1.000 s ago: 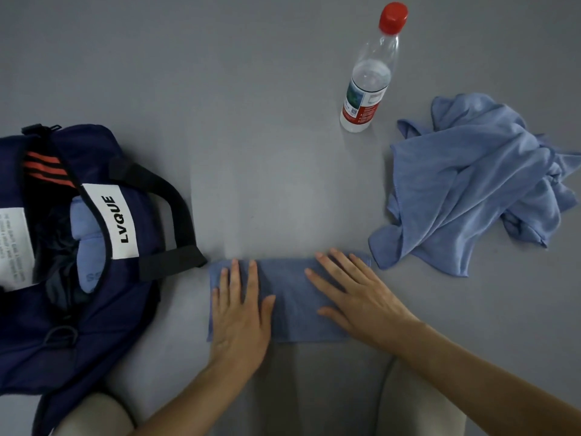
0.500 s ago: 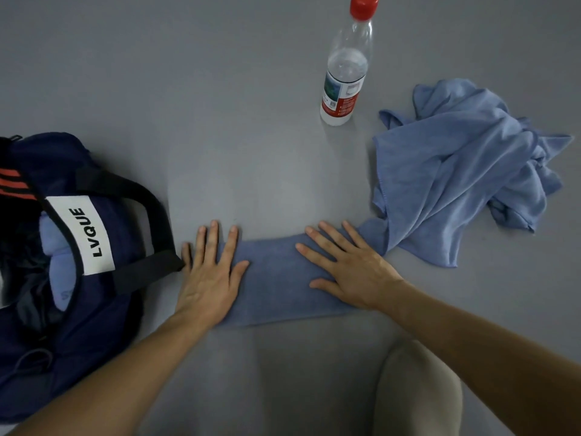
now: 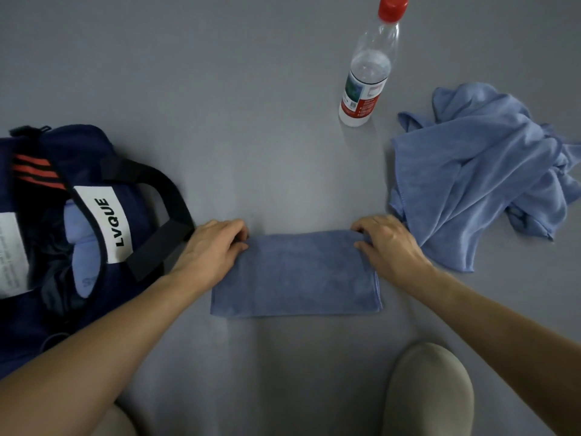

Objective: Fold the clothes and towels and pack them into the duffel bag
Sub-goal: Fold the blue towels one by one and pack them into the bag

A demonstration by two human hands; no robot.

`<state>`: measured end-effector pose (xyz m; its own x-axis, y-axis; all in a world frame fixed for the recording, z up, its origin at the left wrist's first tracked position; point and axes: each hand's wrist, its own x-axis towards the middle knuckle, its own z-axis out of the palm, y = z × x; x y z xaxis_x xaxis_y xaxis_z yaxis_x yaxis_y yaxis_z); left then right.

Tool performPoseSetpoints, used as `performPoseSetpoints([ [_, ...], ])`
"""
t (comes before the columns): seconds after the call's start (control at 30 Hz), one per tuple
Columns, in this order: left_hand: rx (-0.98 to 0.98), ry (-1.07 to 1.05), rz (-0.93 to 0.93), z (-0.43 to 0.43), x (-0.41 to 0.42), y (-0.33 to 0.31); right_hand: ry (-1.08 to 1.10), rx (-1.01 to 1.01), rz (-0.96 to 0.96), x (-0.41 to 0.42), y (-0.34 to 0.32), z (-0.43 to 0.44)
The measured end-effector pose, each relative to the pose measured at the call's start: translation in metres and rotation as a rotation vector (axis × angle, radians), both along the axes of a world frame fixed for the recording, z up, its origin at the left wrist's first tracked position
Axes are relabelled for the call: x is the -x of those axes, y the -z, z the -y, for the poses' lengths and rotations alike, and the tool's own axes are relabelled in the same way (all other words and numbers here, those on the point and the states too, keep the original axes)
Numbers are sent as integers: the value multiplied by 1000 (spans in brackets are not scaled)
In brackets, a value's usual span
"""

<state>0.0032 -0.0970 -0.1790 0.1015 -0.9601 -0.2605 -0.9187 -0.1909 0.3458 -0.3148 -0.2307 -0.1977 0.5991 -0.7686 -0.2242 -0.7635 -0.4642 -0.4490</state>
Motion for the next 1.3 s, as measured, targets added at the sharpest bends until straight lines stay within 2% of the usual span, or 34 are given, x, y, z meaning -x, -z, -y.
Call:
performPoseSetpoints([
  [0.1, -108, 3, -49, 10, -3, -3, 29, -25, 7, 1, -2, 1],
  [0.2, -224, 103, 29, 17, -4, -5, 41, -22, 29, 4, -3, 1],
  [0.33, 22, 53, 81, 18, -3, -14, 42, 129, 169, 7, -11, -5],
  [0.43, 203, 15, 177, 7, 6, -24, -63, 250, 191, 11, -20, -12],
  [0.5, 236, 22, 221, -15, 15, -27, -169, 309, 185, 17, -26, -20],
  [0.73, -45, -7, 248, -78, 27, 7, -480, 333, 144, 35, -11, -76],
  [0.97, -58, -176, 236, -54, 64, -3, -539, 273, 119, 20, -6, -89],
  [1.13, -129, -384, 30, -34, 98, 10, -488, 282, 174, 3, -8, -79],
  [1.23, -100, -339, 51, -15, 93, 25, -587, 241, 46, -2, 3, -74],
  [1.3, -108, -202, 103, 2, 79, 32, -521, 189, 45, -4, 4, -76],
])
